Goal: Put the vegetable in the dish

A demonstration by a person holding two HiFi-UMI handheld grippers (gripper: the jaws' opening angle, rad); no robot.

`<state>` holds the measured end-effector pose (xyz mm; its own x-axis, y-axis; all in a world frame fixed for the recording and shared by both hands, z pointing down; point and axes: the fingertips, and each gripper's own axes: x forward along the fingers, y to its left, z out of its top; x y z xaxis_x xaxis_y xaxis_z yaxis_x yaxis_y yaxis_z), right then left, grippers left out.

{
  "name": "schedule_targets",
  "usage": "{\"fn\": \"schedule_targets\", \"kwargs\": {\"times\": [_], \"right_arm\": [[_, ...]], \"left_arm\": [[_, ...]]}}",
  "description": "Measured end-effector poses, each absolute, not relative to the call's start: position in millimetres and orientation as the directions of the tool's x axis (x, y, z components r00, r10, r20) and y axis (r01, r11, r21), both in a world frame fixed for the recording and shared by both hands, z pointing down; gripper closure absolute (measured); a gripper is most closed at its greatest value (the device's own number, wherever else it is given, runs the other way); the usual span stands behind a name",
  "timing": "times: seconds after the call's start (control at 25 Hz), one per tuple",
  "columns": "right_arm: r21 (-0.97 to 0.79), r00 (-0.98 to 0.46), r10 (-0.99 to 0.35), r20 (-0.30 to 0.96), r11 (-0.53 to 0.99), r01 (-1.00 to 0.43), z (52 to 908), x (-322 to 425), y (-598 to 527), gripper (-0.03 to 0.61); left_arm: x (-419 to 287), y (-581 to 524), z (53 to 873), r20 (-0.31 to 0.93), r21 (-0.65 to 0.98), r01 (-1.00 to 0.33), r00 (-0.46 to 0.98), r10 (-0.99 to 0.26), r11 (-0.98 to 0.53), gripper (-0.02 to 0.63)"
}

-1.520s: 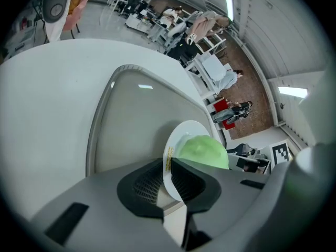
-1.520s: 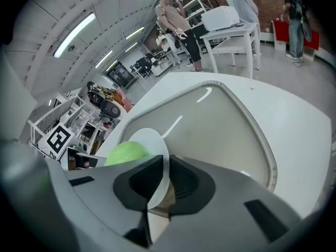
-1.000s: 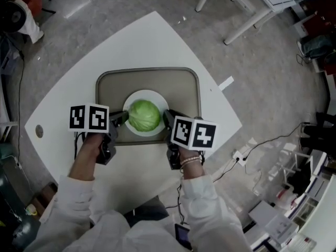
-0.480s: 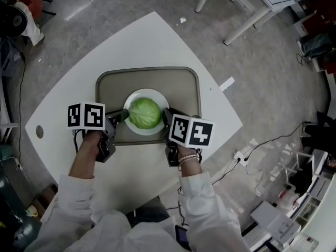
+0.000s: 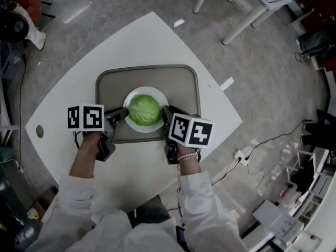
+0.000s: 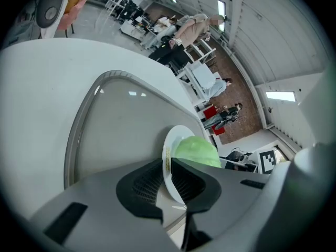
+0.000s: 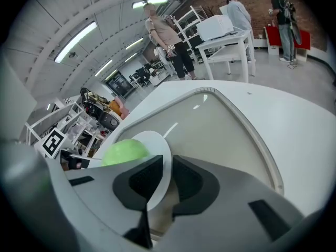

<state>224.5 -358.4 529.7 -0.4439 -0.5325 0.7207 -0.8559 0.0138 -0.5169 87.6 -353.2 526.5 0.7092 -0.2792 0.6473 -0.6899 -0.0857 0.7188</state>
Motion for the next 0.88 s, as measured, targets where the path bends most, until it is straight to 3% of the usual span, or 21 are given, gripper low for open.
{"fn": "schedule_targets", "kwargs": {"times": [0.24,0.44,0.88], "right_arm": [[-0.494,-0.432,-0.532,0.729,0.028,-0.869,529.5,226.8,-355.0,0.509],[-0.467,-0.385,-0.572,0.725,0.002,-0.884,526.7,233.9,-360.3,0.454],[-0.489,-0.408,-0.571,0.712,0.013,-0.872,525.6,231.0,-355.6,0.453]], "left_arm": [[90.7,-352.3,525.8,0.654,0.704,-0.703,0.698,-0.293,-0.104,0.565],[90.4,-351.6,526.9,0.677,0.678,-0.728,0.673,-0.299,-0.102,0.565],[88.3,-348.7,527.6,0.758,0.544,-0.818,0.575,-0.307,-0.189,0.561]]}}
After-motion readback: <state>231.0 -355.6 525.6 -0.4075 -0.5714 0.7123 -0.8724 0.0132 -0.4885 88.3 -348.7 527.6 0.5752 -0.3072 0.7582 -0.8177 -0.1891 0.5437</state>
